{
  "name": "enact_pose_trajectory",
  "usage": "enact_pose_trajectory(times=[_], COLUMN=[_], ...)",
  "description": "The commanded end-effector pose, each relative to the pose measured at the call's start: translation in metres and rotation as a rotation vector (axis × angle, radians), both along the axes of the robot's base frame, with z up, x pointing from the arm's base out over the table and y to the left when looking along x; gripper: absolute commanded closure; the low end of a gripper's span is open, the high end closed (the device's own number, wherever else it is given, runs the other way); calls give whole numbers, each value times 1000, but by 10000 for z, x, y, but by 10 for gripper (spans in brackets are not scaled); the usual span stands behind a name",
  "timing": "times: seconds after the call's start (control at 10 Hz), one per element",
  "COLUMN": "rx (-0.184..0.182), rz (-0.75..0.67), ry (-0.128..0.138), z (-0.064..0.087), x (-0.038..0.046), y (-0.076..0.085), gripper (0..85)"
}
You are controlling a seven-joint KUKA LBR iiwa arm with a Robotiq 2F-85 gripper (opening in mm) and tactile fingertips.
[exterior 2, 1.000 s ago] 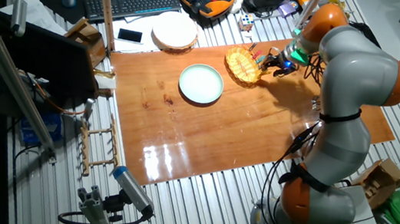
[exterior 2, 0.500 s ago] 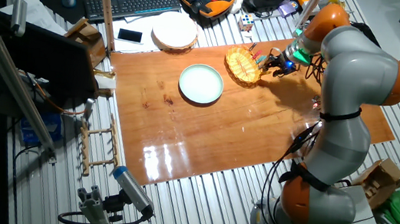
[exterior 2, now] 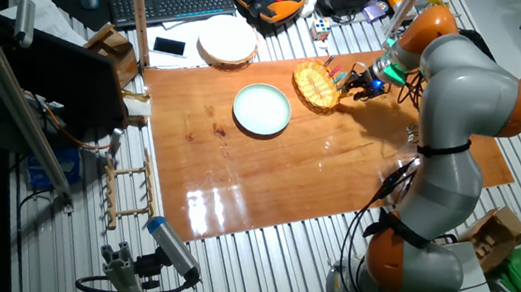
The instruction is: Use a clamp
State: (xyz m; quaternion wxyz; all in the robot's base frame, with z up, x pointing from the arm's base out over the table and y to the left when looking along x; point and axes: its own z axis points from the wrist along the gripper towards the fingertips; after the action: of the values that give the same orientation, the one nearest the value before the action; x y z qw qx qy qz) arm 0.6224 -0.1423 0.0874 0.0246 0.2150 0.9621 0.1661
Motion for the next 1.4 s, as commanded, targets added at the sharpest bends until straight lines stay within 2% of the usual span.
enact_pose_trajectory(times=[0.0,1.0,1.1,1.3], rx=[5,24,27,27], rz=[6,12,15,28], ry=[-2,-7,-8,-13], z=[-1,-6,-7,-6], x=[1,6,6,6], y=[4,0,1,1], gripper=[393,467,520,723])
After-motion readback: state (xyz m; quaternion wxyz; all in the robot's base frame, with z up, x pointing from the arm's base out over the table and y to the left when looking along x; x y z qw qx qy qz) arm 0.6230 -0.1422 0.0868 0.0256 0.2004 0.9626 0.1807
